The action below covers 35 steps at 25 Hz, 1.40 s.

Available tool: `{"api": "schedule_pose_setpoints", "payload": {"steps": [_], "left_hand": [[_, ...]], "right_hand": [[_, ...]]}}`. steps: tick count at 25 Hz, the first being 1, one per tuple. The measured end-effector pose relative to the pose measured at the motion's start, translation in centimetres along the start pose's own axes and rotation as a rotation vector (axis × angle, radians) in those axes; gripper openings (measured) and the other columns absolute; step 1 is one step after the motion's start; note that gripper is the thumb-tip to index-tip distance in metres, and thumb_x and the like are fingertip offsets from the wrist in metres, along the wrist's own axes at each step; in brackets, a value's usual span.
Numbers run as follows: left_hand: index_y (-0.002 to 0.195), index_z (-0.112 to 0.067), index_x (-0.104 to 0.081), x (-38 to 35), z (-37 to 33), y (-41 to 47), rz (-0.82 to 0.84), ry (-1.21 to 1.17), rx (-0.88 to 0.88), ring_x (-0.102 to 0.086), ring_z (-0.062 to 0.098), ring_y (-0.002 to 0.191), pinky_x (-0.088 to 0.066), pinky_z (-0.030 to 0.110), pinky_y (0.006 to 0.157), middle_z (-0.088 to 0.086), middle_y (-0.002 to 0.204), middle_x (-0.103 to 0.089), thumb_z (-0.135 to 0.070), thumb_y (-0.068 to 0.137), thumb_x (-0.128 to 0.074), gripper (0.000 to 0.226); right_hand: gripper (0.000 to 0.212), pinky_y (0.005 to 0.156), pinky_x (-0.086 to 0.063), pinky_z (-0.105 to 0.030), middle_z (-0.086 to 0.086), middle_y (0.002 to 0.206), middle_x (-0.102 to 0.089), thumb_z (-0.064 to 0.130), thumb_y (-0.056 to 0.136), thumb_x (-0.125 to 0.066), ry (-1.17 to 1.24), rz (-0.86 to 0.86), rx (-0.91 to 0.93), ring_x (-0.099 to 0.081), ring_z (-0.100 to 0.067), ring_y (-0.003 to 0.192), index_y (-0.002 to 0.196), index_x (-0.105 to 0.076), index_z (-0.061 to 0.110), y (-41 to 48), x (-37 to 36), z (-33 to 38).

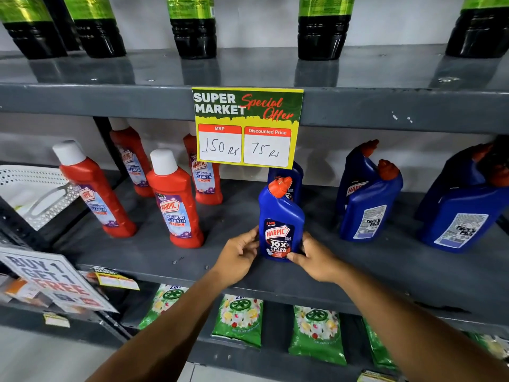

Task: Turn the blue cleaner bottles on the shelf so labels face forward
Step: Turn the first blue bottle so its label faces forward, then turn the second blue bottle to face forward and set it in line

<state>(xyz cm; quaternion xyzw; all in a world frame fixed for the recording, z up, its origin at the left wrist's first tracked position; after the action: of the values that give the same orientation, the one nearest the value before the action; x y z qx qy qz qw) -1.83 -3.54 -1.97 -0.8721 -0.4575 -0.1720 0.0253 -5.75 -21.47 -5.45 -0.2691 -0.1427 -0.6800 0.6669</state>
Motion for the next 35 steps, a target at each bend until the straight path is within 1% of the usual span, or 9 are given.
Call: {"api": "schedule_pose_setpoints", "payload": {"steps": [4, 8, 12, 14, 17, 22, 26, 31, 35], "left_hand": [[0.134, -0.006, -0.043, -0.2, -0.3, -0.3, -0.052, -0.007, 0.003, -0.059, 0.014, 0.112, -0.048, 0.015, 0.093, 0.004, 0.125, -0.058, 0.021, 0.084, -0.04, 0.057], [0.08, -0.025, -0.047, 0.8, 0.3, -2.4, -0.423, 0.077, 0.046, -0.055, 0.012, 0.07, -0.043, 0.012, 0.057, 0.005, 0.082, -0.058, 0.01, 0.072, -0.055, 0.038], [0.069, -0.023, -0.047, -4.8, -0.8, -5.8, -0.165, 0.222, -0.224, -0.046, 0.011, 0.05, -0.04, 0.028, 0.047, -0.004, 0.063, -0.05, -0.007, 0.071, -0.062, 0.022], [0.076, -0.029, -0.054, -8.8, -2.3, -5.6, -0.014, 0.18, -0.253, -0.057, 0.016, 0.054, -0.047, 0.03, 0.05, -0.003, 0.068, -0.059, -0.014, 0.075, -0.064, 0.018], [0.094, -0.038, -0.058, -12.9, -6.1, -2.2, -0.073, 0.088, -0.257, -0.067, 0.01, 0.082, -0.054, 0.024, 0.07, -0.001, 0.091, -0.067, -0.017, 0.082, -0.062, 0.024], [0.136, -0.008, -0.039, -15.3, -9.6, 7.1, -0.19, -0.019, 0.003, -0.047, 0.018, 0.124, -0.041, 0.034, 0.105, 0.005, 0.138, -0.046, -0.011, 0.089, -0.061, 0.052], [0.126, -0.004, -0.052, -15.6, -12.8, 10.2, -0.202, 0.016, -0.152, -0.058, -0.019, 0.091, -0.049, 0.01, 0.082, -0.018, 0.102, -0.059, -0.008, 0.089, -0.06, 0.038], [0.116, -0.014, -0.062, -15.8, -13.7, 11.7, -0.174, 0.241, -0.152, -0.066, 0.017, 0.099, -0.053, 0.036, 0.091, 0.007, 0.111, -0.071, -0.02, 0.09, -0.059, 0.027], [0.115, -0.014, -0.063, -15.7, -14.0, 12.2, -0.194, 0.285, -0.095, -0.064, 0.016, 0.096, -0.05, 0.03, 0.089, 0.006, 0.111, -0.071, -0.018, 0.085, -0.065, 0.03]], "right_hand": [[0.053, 0.105, -0.045, -0.045, -0.002, 0.132, -0.059, 0.026, 0.086, -0.066, -0.004, -0.009, -0.002, -0.056, -0.017, 0.122, 0.133, -0.041, 0.023, 0.0, 0.0, -0.2], [0.064, 0.096, -0.047, -0.026, 0.019, 0.119, -0.061, 0.029, 0.077, -0.073, 0.062, -0.187, 0.08, -0.058, 0.002, 0.111, 0.133, -0.044, 0.032, -1.4, 1.3, -0.3], [0.028, 0.076, -0.044, -0.012, 0.007, 0.102, -0.065, 0.014, 0.084, -0.061, -0.17, -0.512, 0.179, -0.062, -0.006, 0.09, 0.11, -0.063, 0.023, -5.1, 5.2, -1.8], [0.022, 0.077, -0.048, -0.024, -0.003, 0.104, -0.068, 0.012, 0.084, -0.058, -0.276, -0.589, 0.161, -0.064, -0.019, 0.092, 0.103, -0.066, 0.019, -7.3, 8.0, -3.2], [0.027, 0.079, -0.052, -0.037, -0.013, 0.108, -0.064, 0.011, 0.083, -0.06, -0.34, -0.639, 0.118, -0.064, -0.031, 0.096, 0.11, -0.064, 0.013, -9.7, 12.9, -5.4], [0.068, 0.107, -0.04, -0.039, -0.017, 0.146, -0.045, 0.018, 0.086, -0.061, -0.298, -0.472, -0.016, -0.044, -0.032, 0.133, 0.147, -0.033, 0.009, -9.2, 16.1, -7.1], [0.066, 0.105, -0.041, -0.038, -0.016, 0.143, -0.05, 0.016, 0.086, -0.063, -0.177, -0.494, 0.017, -0.049, -0.033, 0.13, 0.145, -0.034, 0.007, -8.5, 17.0, -5.9], [0.054, 0.098, -0.047, -0.035, -0.017, 0.132, -0.06, 0.015, 0.086, -0.063, -0.064, -0.535, 0.023, -0.058, -0.032, 0.119, 0.136, -0.045, 0.007, -8.2, 15.9, -5.2], [0.063, 0.091, -0.039, -0.025, -0.013, 0.133, -0.057, 0.023, 0.079, -0.072, 0.002, -0.557, 0.054, -0.055, -0.029, 0.12, 0.134, -0.046, 0.008, -7.9, 15.1, -5.3]]}}
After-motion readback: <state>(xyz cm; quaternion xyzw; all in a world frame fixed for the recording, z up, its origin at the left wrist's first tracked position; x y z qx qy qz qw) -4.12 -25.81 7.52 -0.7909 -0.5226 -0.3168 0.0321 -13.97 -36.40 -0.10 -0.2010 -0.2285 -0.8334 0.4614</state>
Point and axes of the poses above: each hand's wrist, its own y-axis towards the middle knuckle, its own x-axis out of the back of the hand, z = x × y, the point moved 6 cm from there along y, towards the middle knuckle
